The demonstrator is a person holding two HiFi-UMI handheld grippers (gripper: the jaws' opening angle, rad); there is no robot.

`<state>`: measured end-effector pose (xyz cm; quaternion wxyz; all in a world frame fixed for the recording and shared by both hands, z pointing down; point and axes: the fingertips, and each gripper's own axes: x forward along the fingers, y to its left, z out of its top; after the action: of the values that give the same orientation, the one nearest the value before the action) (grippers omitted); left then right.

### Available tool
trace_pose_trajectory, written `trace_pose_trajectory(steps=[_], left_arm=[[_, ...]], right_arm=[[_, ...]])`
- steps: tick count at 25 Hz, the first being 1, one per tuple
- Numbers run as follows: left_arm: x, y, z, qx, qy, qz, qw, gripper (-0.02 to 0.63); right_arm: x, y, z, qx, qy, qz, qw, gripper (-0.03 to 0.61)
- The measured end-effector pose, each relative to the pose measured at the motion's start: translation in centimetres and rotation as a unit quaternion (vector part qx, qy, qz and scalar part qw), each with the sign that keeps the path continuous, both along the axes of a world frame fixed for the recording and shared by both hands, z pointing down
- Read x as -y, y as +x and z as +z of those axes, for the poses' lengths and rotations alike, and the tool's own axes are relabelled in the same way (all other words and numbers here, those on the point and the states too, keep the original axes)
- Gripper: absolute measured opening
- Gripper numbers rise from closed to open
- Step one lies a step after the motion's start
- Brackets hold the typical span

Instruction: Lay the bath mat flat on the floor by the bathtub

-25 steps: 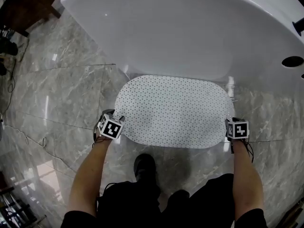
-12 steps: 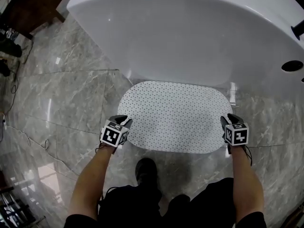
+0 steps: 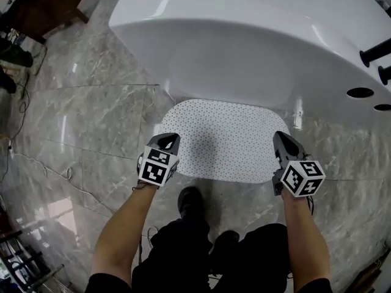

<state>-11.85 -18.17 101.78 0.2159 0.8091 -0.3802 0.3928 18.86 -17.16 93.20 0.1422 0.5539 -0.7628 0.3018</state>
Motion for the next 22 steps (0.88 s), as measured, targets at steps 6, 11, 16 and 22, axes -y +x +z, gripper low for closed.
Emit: trace_pose_trajectory(steps=[6, 11, 16, 22], left_arm=[[-0.1, -0.2, -12.4, -0.022, 0.009, -0.028, 0.9993, 0.011], [-0.8, -0.3, -24.3, -0.072, 0.016, -0.052, 0.9960, 0.011], [-0.9, -1.0, -36.8, -0.105, 0.038, -0.076, 0.9908, 0.011], [-0.9, -1.8, -49.1, -0.151, 0.046, -0.100, 0.9825, 0.011]], right_arm=[[-2.3, -4.6, -10.4, 0.001, -0.013, -0.058, 0.998, 0.015], [-4.0, -7.4, -19.2, 0.006, -0.038, -0.073, 0.997, 0.014], [-4.7, -10.5, -29.3, -0.005, -0.047, -0.092, 0.995, 0.014], [-3.1, -12.8, -42.5, 0.003, -0.024, -0.087, 0.996, 0.014]])
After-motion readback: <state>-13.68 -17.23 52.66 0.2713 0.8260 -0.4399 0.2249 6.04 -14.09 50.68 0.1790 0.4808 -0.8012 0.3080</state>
